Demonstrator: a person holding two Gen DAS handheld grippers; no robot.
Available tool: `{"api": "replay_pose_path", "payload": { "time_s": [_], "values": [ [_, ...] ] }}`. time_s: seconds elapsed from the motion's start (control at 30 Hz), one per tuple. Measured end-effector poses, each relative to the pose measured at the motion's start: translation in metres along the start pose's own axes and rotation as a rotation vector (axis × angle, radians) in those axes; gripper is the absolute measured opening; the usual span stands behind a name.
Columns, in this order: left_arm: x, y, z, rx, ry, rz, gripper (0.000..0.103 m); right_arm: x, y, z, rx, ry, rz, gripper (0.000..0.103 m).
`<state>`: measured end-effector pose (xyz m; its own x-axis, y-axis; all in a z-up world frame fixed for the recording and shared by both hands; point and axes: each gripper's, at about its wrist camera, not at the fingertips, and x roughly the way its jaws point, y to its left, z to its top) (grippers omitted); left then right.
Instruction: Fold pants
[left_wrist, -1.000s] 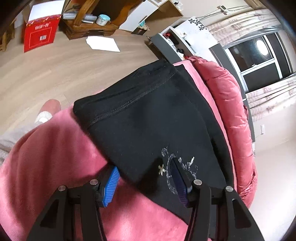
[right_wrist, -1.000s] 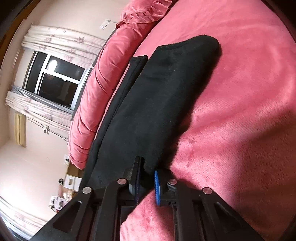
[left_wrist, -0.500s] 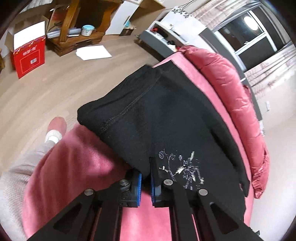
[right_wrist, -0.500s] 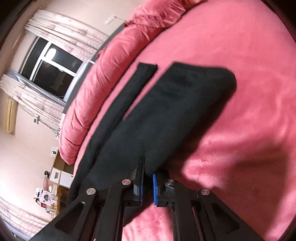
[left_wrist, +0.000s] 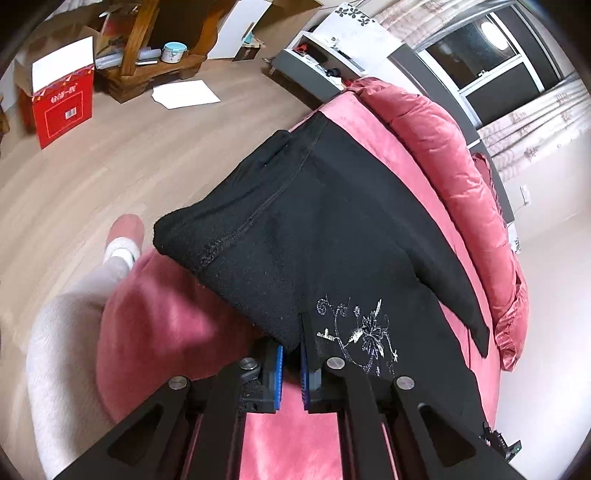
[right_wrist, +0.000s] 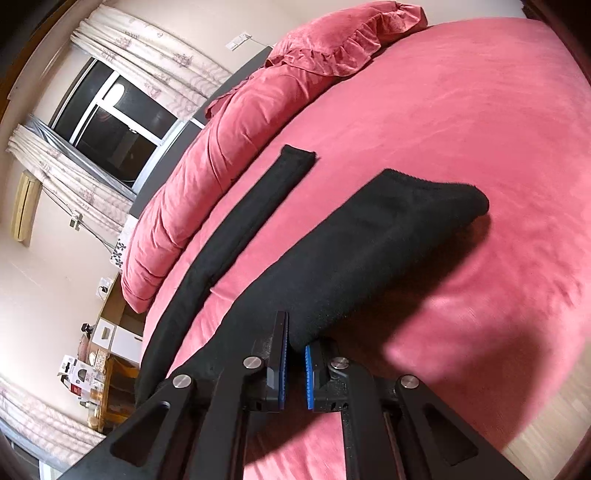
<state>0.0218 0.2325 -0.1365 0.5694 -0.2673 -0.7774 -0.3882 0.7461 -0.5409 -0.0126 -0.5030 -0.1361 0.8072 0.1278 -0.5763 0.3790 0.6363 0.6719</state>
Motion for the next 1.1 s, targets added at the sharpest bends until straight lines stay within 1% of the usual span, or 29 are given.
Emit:
{"api": "replay_pose_path", "payload": {
  "time_s": [0.13,0.3,0.43,0.5,0.57,0.6,0.67,0.73,0.8,0.83,0.87,0.9,0.93,1.0,1.03,1.07,1.1],
  "values": [
    [-0.006,0.005,-0.01,-0.011,0.004,0.026,0.007,-0.012,-0.014,-0.012,0.024,0.004,-0.012,0.007],
    [0.006,0.013,-0.019,-0.025,0.035,0.08,0.007,-0.008,-0.033,-0.023,0.06,0.027,-0.051,0.007],
    [0.0,0.014,-0.022,-0.044,0.015,0.077,0.007,-0.012,-0.044,-0.024,0.113,0.026,-0.05,0.007],
    [-0.008,0.013,-0.024,-0.05,-0.002,0.065,0.007,-0.018,-0.04,-0.024,0.095,0.013,-0.052,0.007],
    [-0.011,0.012,-0.026,-0.041,-0.013,0.071,0.007,-0.023,-0.034,-0.024,0.046,0.003,-0.069,0.007],
    [-0.006,0.007,-0.027,-0.026,-0.011,0.088,0.007,-0.023,-0.034,-0.024,0.037,0.004,-0.077,0.007],
    [0.001,0.007,-0.029,-0.014,0.01,0.116,0.007,-0.019,-0.043,-0.024,0.072,0.016,-0.1,0.007],
    [0.011,0.013,-0.029,-0.039,0.056,0.136,0.008,-0.012,-0.053,-0.025,0.13,0.049,-0.124,0.008],
    [0.014,0.011,-0.025,-0.023,0.068,0.14,0.015,-0.009,-0.064,-0.026,0.188,0.077,-0.149,0.01],
    [0.013,0.008,-0.023,-0.007,0.064,0.138,0.019,-0.01,-0.067,-0.026,0.208,0.074,-0.141,0.013],
    [0.011,0.005,-0.021,0.009,0.056,0.14,0.024,-0.014,-0.066,-0.024,0.207,0.067,-0.149,0.017],
    [0.006,0.002,-0.018,0.025,0.04,0.141,0.027,-0.016,-0.064,-0.023,0.19,0.059,-0.173,0.022],
    [0.002,0.001,-0.015,0.025,0.031,0.142,0.028,-0.02,-0.059,-0.021,0.159,0.048,-0.22,0.026],
    [-0.012,0.005,-0.008,-0.002,-0.001,0.131,0.028,-0.027,-0.05,-0.017,0.112,0.021,-0.276,0.038],
    [-0.021,0.011,-0.004,-0.038,-0.027,0.121,0.028,-0.031,-0.043,-0.013,0.082,-0.003,-0.308,0.041],
    [-0.029,0.018,-0.001,-0.073,-0.051,0.119,0.029,-0.035,-0.036,-0.01,0.056,-0.027,-0.338,0.047],
    [-0.039,0.026,0.005,-0.115,-0.085,0.12,0.03,-0.039,-0.028,-0.008,0.029,-0.053,-0.359,0.05]
  ]
}}
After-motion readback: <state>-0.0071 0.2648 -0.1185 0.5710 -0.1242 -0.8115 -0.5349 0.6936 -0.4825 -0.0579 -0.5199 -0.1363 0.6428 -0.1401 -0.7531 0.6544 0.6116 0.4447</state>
